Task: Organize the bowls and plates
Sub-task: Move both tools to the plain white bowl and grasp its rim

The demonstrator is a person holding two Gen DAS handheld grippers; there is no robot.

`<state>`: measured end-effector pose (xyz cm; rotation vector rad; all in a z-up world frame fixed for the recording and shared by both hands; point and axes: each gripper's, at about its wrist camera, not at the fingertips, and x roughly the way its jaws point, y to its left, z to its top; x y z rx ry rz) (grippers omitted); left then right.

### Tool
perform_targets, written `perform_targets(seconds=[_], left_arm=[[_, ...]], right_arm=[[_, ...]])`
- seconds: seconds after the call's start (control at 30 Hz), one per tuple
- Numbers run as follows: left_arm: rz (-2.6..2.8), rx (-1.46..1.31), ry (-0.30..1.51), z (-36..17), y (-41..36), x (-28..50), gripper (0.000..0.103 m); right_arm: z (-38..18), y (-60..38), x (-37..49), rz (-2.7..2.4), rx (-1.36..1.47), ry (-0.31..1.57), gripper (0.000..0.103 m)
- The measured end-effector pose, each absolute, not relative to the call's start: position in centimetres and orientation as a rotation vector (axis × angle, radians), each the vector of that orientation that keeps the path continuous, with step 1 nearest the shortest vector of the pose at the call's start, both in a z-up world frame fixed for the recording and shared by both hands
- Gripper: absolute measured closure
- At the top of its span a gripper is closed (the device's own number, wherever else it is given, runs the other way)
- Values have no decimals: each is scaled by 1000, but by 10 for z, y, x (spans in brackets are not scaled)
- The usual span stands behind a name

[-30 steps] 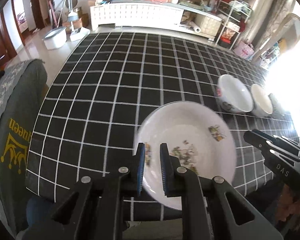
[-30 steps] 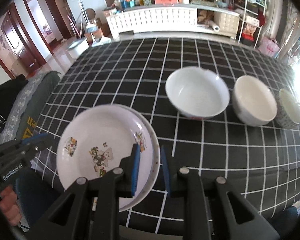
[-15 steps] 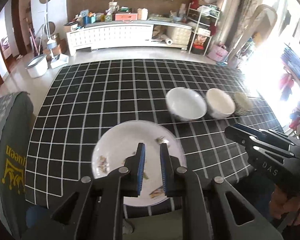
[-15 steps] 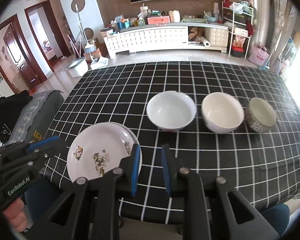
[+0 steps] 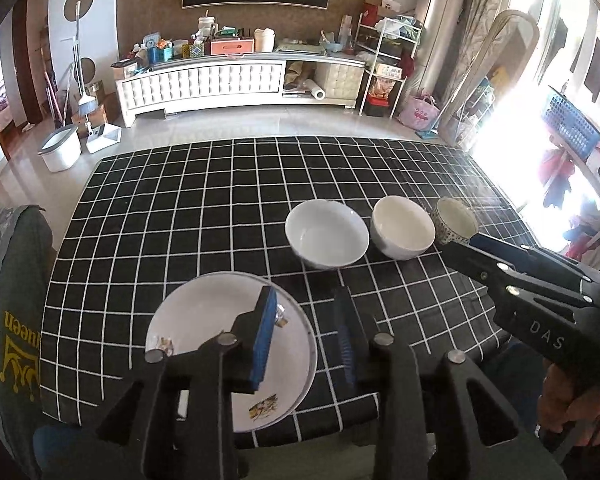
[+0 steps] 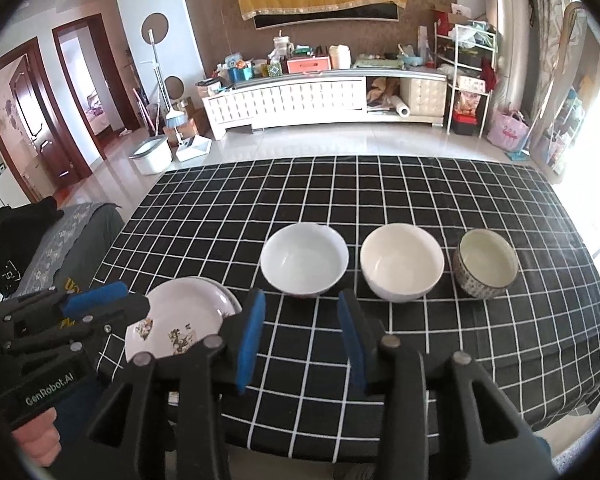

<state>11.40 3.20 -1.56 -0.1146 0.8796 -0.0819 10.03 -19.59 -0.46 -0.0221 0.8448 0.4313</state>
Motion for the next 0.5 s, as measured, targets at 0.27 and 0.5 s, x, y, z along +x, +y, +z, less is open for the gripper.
perform_targets(seconds=[0.27, 0.5], left_arm=[[-74, -114, 885, -14, 26, 148, 68], [-80, -124, 936, -28, 25, 184, 68]], right_arm=[[-11, -199, 127, 463, -34, 860, 55], [-21, -192, 166, 506, -44, 924, 54]])
